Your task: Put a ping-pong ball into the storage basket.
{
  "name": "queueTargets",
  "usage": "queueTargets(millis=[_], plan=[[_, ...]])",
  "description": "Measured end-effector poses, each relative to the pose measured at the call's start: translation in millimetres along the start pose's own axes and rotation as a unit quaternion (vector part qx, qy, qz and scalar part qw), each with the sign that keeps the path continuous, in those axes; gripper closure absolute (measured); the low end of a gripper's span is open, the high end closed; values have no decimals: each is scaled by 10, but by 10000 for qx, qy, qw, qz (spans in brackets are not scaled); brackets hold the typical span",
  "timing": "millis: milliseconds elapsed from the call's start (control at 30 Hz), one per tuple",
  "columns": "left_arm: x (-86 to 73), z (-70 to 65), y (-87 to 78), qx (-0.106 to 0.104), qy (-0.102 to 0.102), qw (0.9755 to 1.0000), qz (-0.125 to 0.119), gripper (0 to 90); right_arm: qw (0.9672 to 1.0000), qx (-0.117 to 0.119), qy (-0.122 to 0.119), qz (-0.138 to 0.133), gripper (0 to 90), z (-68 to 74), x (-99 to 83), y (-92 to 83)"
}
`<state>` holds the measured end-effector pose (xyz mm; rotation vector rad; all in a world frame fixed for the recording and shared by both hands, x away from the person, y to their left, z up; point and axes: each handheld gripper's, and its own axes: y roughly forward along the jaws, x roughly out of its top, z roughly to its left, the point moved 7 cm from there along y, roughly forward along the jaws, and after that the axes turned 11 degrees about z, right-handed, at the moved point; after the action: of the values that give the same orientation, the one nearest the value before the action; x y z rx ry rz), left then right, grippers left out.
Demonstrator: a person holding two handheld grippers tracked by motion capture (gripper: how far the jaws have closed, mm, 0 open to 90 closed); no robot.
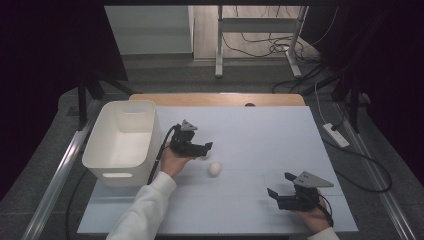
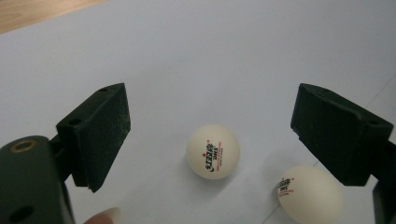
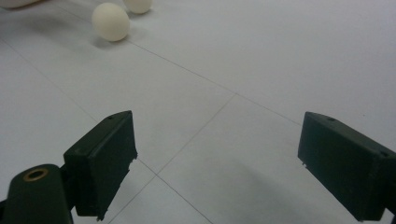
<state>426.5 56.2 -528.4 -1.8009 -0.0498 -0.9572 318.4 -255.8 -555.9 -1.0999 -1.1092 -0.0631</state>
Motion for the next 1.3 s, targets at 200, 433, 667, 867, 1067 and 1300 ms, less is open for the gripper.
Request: queueTargets(millis=[200, 433, 667, 867, 1067, 1300], plan=[[-15, -6, 55, -53, 32, 9999, 110, 128, 10000, 0, 12, 17, 113, -8, -8, 2], [-46, -5, 142, -108, 63, 9995, 285, 129, 10000, 5, -1, 27, 113, -3, -11, 4], [-90, 32, 246, -165, 29, 9986, 510, 133, 10000, 1, -5, 41, 114, -5, -14, 8], [-113, 36, 316, -188, 12, 9978, 629, 134, 10000, -12, -20, 85, 114, -6, -22, 15], [-138, 42, 377, -191, -1, 9971, 739, 135, 10000, -7, -20, 76, 113, -6, -22, 14], [-174, 63, 429, -180, -27, 9958, 894, 138, 10000, -12, -25, 78, 114, -8, -25, 13]])
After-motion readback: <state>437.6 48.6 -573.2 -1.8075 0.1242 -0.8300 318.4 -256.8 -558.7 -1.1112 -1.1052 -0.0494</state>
